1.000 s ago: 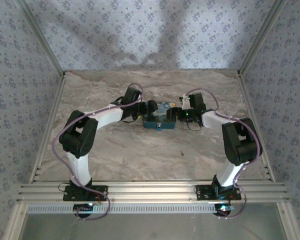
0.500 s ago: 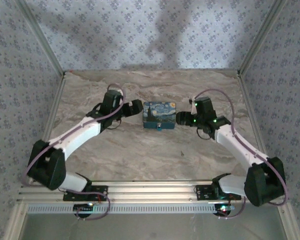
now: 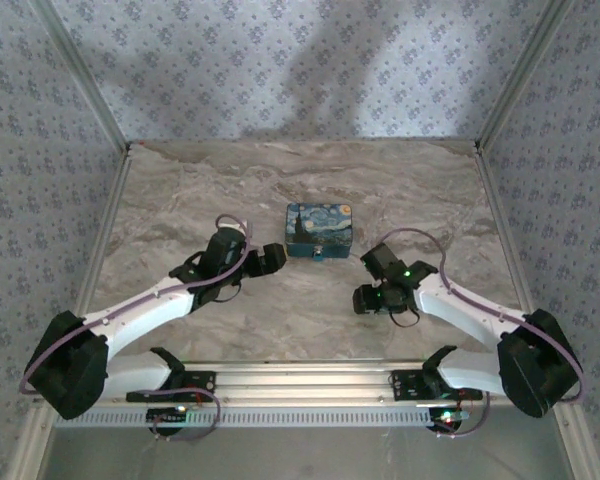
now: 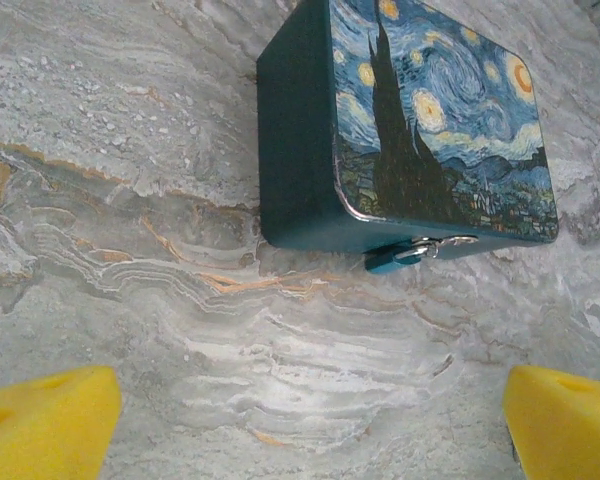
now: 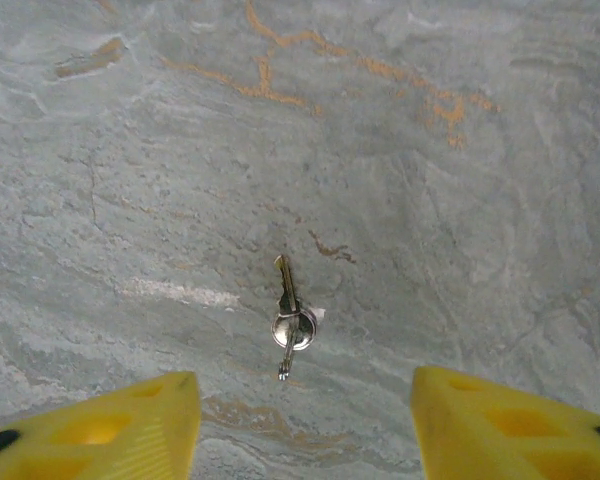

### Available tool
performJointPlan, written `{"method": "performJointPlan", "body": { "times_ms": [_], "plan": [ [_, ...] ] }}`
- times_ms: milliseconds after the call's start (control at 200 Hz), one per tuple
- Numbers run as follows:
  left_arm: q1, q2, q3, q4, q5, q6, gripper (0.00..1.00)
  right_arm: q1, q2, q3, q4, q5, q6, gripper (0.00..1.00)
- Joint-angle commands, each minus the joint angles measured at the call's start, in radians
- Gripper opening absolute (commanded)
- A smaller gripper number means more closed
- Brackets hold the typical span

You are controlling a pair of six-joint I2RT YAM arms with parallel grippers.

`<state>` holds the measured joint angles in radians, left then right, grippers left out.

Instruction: Unlock the padlock with the key

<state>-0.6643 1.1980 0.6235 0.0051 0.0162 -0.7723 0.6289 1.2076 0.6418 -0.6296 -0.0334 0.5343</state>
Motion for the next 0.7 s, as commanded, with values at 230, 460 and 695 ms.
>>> {"method": "performJointPlan", "body": {
  "times_ms": [230, 460, 695],
  "plan": [
    [-0.015, -0.011, 0.002, 0.044, -0.035, -0.018, 0.98, 0.031, 0.084, 0.012, -0.01, 0.001, 0.037, 0.43],
    [-0.017, -0.013, 0.003, 0.035, -0.038, -0.016, 0.98, 0.036, 0.143, 0.042, -0.002, 0.023, 0.026, 0.31],
    [-0.016, -0.013, 0.011, 0.027, -0.038, -0.01, 0.98, 0.038, 0.147, 0.054, 0.013, 0.028, 0.027, 0.28]
  ]
}}
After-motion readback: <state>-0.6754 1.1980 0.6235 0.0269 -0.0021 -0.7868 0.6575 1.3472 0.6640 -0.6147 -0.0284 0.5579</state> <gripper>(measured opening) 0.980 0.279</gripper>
